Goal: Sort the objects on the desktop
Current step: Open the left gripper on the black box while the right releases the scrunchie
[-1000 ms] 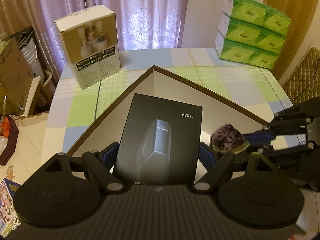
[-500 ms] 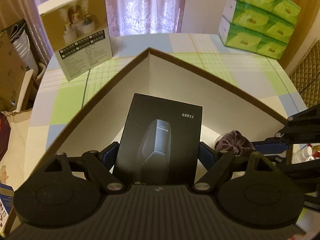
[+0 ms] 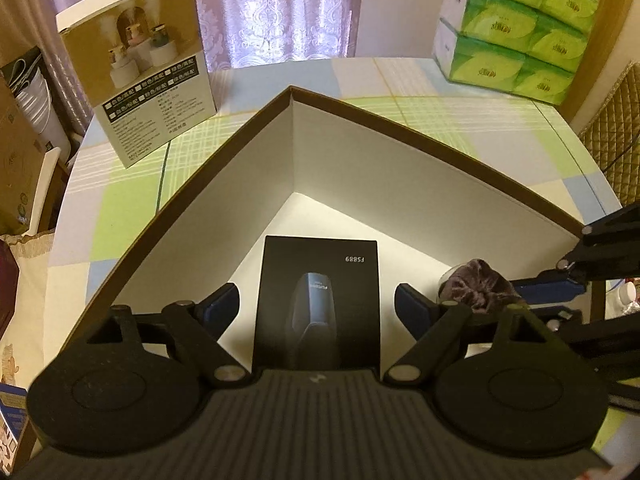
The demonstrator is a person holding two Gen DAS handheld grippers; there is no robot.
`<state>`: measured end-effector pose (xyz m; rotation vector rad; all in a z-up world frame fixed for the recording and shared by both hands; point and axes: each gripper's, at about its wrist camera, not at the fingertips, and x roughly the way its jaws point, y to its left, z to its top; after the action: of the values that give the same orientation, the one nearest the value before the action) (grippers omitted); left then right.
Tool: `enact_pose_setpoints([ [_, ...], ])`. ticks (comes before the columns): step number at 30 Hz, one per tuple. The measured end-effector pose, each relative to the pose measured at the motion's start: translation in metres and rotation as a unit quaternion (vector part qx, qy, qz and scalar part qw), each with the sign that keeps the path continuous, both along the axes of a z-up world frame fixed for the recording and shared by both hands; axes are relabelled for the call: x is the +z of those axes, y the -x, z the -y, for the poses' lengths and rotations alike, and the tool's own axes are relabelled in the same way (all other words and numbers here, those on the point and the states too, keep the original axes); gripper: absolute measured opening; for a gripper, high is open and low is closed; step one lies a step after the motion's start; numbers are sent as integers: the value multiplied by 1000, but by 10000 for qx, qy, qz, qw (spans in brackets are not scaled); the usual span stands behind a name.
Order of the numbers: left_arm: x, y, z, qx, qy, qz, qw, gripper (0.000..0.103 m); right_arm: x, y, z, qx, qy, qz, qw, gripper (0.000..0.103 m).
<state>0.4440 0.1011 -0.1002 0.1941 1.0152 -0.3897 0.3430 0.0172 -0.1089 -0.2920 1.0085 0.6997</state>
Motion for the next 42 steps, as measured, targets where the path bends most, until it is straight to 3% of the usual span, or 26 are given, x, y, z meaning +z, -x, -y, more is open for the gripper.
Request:
enact_pose_setpoints([
  [8,6,8,-11,53,-108,-11,9999,83,-3,-2,-3,-59,49,119,9999,11],
  [10,7,11,-14,88,-184,23,9998,85,-2,-1,-3,-32,-18,238,9997,18],
  [11,8,13,-14,94,-232,58,9997,85,-1,0,-3,-38,-62,322,9995,33],
  [12,10,16,-15,94,-284,103,9995,85,1,2,-3,-85,-79,436,9990,56],
  [14,13,20,-18,110,-342,161,9992,87,5,6,-1,-110,-204,669,9975,69],
  [19,23,34,-25,268,-457,318,9981,93,11,13,1,-28,-251,695,9973,73],
  [21,26,39,-27,317,-519,349,9975,96,13,19,2,24,-165,676,9976,82],
  [30,37,61,-32,436,-593,416,9964,98,21,34,7,8,-109,629,9980,101],
  [36,50,81,-28,433,-823,737,9929,101,32,47,10,-35,-154,687,9975,101],
  [42,67,100,-34,588,-640,707,9937,101,45,60,14,-61,-268,731,9969,101],
])
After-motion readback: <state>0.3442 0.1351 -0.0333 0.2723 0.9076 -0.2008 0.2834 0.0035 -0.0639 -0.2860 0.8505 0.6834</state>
